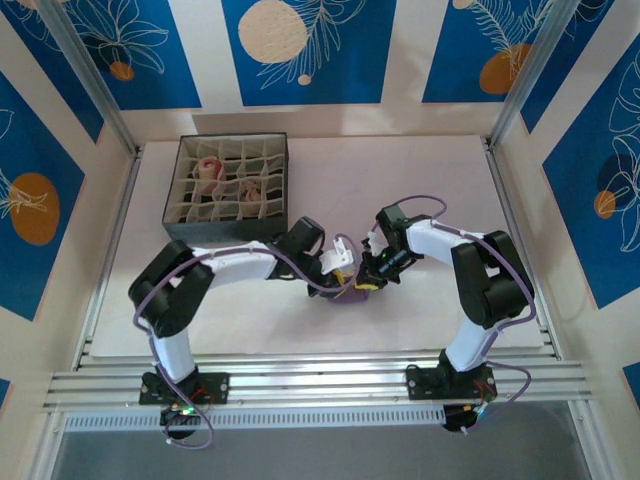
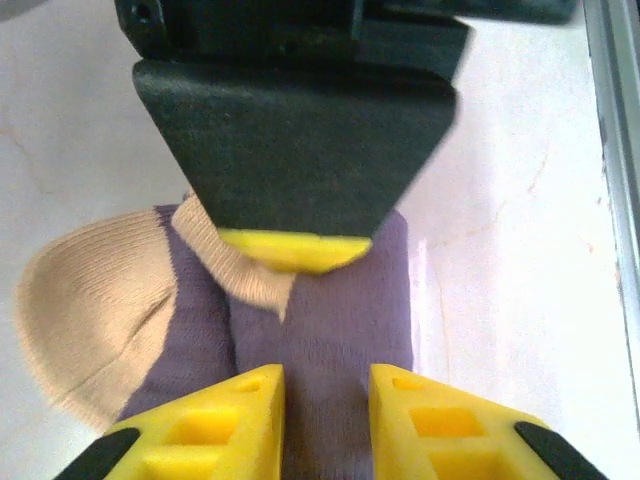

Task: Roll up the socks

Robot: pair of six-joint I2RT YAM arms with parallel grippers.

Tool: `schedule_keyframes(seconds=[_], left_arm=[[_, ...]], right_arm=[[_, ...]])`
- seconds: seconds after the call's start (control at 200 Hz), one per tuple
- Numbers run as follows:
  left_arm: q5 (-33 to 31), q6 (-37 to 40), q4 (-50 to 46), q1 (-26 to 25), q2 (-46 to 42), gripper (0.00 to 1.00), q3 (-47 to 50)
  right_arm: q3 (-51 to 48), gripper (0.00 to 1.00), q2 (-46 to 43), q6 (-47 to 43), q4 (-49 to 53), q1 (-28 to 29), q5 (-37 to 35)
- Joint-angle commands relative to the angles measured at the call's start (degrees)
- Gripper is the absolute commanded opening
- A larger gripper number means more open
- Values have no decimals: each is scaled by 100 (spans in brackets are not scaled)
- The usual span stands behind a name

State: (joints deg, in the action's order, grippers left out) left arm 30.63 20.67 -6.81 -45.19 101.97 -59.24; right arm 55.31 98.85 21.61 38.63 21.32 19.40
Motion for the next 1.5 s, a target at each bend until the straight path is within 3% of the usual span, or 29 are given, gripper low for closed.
schedule_keyframes(seconds=[0.0, 0.115, 0.295, 0.54, 0.745, 0.835, 0.91, 1.01, 1.095, 1.201, 1.356, 1.496], left_arm=[[-414, 695, 184, -7, -552, 26, 347], [-861, 1154, 682, -176, -1088, 27, 868], [-2157, 2224, 1240, -938, -1454, 33, 1387], [-3085, 2693, 1552, -1476, -775, 39, 1240], [-3549, 2629, 2172, -1510, -2, 42, 1197], [-3611, 2525, 2351, -1510, 223, 37, 1220], [-3421, 2319, 2345, -1478, 218, 20, 1244], [-2997, 1883, 2146, -1280, 110, 1, 1236], [-2277, 1493, 1843, -994, -26, 0, 1194], [-1124, 1032, 1251, -562, -65, 0, 967], [282, 359, 674, 67, 210, 0, 541], [882, -246, 112, 455, 655, 1, -60]], right_arm=[[-70, 10, 299, 83, 486, 92, -692], [47, 10, 388, 57, 596, 111, -698], [228, 10, 527, 37, 715, 150, -679], [375, 10, 663, -5, 830, 206, -623], [367, 10, 706, -100, 908, 197, -522], [351, 12, 689, -150, 942, 198, -436], [323, 17, 601, -191, 938, 191, -313], [216, 34, 282, -227, 817, 142, 11], [119, 47, -120, -269, 696, 43, 274], [83, 54, -601, -316, 635, -197, 492], [8, 56, -1092, -278, 329, -586, 740], [-89, 57, -1209, -219, -84, -724, 636]])
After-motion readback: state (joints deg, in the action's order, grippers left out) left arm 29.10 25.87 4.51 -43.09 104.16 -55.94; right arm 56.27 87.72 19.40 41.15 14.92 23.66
